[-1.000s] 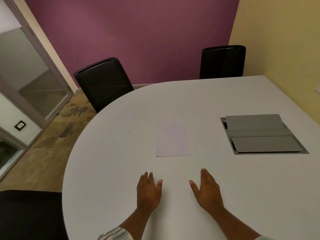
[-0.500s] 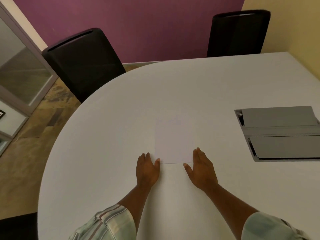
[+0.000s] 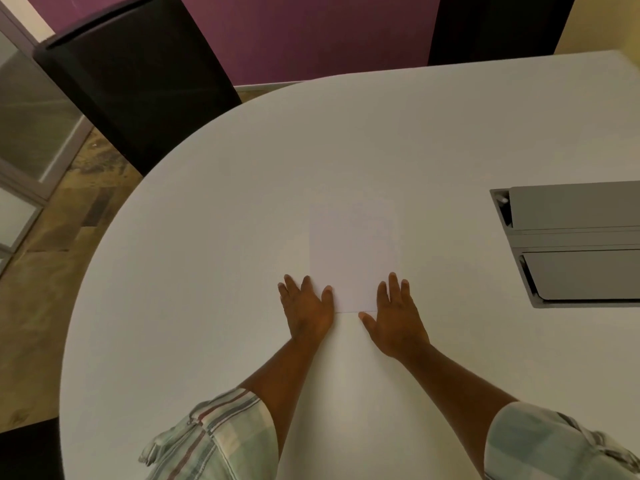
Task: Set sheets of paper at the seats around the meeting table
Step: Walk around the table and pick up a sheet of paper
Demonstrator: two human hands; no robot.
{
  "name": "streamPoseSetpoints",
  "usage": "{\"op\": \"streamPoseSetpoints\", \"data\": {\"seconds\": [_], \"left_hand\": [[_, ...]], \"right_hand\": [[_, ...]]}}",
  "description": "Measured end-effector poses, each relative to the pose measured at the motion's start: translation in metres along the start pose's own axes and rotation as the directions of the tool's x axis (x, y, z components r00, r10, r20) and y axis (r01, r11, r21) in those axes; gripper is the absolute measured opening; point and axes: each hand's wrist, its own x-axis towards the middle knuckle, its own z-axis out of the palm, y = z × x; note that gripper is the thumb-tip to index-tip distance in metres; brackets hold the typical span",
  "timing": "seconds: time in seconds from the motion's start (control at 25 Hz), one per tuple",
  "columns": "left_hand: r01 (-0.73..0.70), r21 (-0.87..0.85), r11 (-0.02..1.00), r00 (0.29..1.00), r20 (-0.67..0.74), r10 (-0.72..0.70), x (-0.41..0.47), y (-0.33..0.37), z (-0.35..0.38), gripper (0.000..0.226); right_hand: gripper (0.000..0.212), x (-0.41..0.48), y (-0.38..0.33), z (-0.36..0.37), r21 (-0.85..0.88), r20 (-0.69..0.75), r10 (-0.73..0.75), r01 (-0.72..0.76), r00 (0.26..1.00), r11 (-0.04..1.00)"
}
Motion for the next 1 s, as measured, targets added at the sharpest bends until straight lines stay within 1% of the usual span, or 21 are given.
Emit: {"op": "streamPoseSetpoints", "data": {"seconds": [0.16, 0.24, 0.32, 0.4, 0.52, 0.72, 0.88, 0.92, 1.0], "left_hand": [[-0.003, -0.209, 0.978, 0.998, -0.064, -0.010, -0.005, 0.007, -0.003, 0.062], [-0.047, -0.262, 0.964, 0.991, -0.130, 0.013, -0.005, 0.015, -0.007, 0.053], [-0.065, -0.333, 0.941, 0.987, -0.160, 0.011, -0.002, 0.023, -0.012, 0.044], [-0.041, -0.430, 0.902, 0.990, -0.138, -0.020, 0.004, 0.031, -0.018, 0.034], [0.008, -0.505, 0.863, 0.992, -0.108, -0.073, 0.019, 0.037, -0.025, 0.020], [0.125, -0.625, 0.771, 0.977, -0.058, -0.205, 0.036, 0.037, -0.027, 0.025], [0.185, -0.674, 0.716, 0.966, -0.008, -0.257, 0.039, 0.036, -0.028, 0.019], [0.193, -0.678, 0.709, 0.965, -0.001, -0.263, 0.039, 0.036, -0.029, 0.019], [0.186, -0.677, 0.712, 0.966, -0.006, -0.258, 0.037, 0.038, -0.030, 0.020]], "right_hand": [[0.091, 0.000, 0.002, 0.004, -0.014, 0.005, 0.012, -0.012, 1.000, 1.000], [0.092, 0.002, 0.001, 0.004, -0.026, 0.006, 0.021, -0.020, 1.000, 0.999], [0.093, 0.003, 0.000, 0.004, -0.034, 0.014, 0.021, -0.020, 1.000, 0.999], [0.093, 0.003, 0.001, 0.004, -0.038, 0.013, 0.014, -0.013, 1.000, 0.999], [0.093, 0.001, 0.002, 0.004, -0.025, 0.011, 0.004, -0.003, 1.000, 1.000], [0.094, 0.002, 0.001, 0.005, 0.009, 0.014, 0.006, -0.006, 1.000, 1.000], [0.091, 0.001, 0.001, 0.003, 0.033, 0.023, 0.012, -0.013, 1.000, 0.999], [0.089, 0.000, 0.001, 0.001, 0.051, 0.022, 0.008, -0.009, 1.000, 0.999], [0.085, -0.003, 0.005, -0.003, 0.151, 0.013, -0.007, 0.005, 1.000, 0.989]]}}
